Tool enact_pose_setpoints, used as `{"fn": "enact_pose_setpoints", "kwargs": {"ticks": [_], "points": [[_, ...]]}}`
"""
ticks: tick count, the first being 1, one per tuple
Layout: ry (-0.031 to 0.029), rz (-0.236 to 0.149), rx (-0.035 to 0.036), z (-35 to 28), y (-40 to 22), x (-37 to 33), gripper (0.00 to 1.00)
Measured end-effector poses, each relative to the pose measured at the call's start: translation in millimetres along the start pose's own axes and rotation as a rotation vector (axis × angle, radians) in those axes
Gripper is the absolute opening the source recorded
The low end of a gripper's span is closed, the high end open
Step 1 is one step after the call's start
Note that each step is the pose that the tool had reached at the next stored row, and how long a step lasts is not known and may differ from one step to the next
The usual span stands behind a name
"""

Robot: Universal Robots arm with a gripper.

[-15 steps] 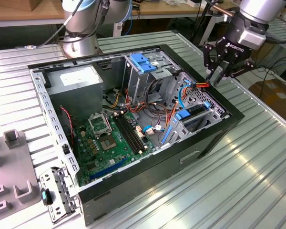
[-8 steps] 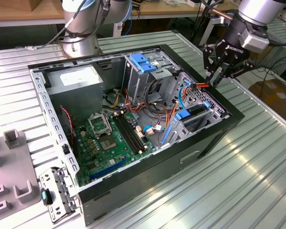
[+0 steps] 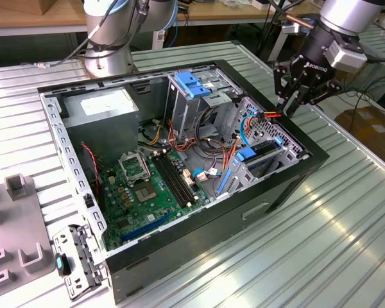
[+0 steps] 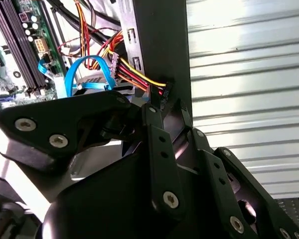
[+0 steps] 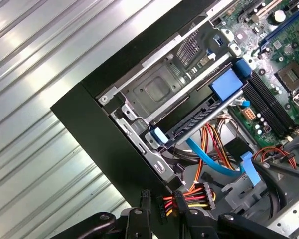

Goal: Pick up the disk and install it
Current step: 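Insert the first disk wire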

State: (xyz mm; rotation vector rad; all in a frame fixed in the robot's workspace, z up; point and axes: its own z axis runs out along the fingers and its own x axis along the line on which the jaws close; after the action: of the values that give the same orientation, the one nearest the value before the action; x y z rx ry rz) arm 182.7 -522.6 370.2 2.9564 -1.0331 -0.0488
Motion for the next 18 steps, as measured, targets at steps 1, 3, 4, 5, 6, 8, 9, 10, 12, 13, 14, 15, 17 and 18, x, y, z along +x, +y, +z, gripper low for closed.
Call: {"fn": "enact_pose_setpoints", "kwargs": {"ticks": [1, 3, 4, 5, 6, 8, 9, 10, 12, 13, 14, 15, 17, 18], "points": [[0.0002, -0.008, -0.0002, 0.4, -1.4, -1.0, 0.31], [0.0004, -0.018, -0.0005, 1.1, -3.6, -2.6, 0.31], [0.0006, -0.024, -0.0007, 1.6, -4.4, -3.1, 0.31], [0.0009, -0.037, -0.0007, 2.5, -4.6, -3.2, 0.31], [0.0021, -0.047, -0.0005, 3.2, -4.7, -3.2, 0.31], [0.0045, -0.064, 0.0005, 4.3, -4.9, -3.1, 0.31], [0.005, -0.069, 0.0007, 4.5, -4.8, -3.0, 0.31], [0.0054, -0.076, 0.0007, 4.7, -4.8, -3.0, 0.31], [0.0056, -0.089, 0.0004, 5.1, -4.8, -3.0, 0.31], [0.0057, -0.095, 0.0003, 5.3, -4.8, -3.0, 0.31], [0.0054, -0.101, 0.0006, 6.4, -5.1, -2.6, 0.31], [0.0058, -0.105, 0.0001, 6.7, -5.2, -2.5, 0.31], [0.0061, -0.111, -0.0002, 6.8, -5.3, -2.4, 0.31], [0.006, -0.112, -0.0002, 6.9, -5.4, -2.4, 0.31]]}}
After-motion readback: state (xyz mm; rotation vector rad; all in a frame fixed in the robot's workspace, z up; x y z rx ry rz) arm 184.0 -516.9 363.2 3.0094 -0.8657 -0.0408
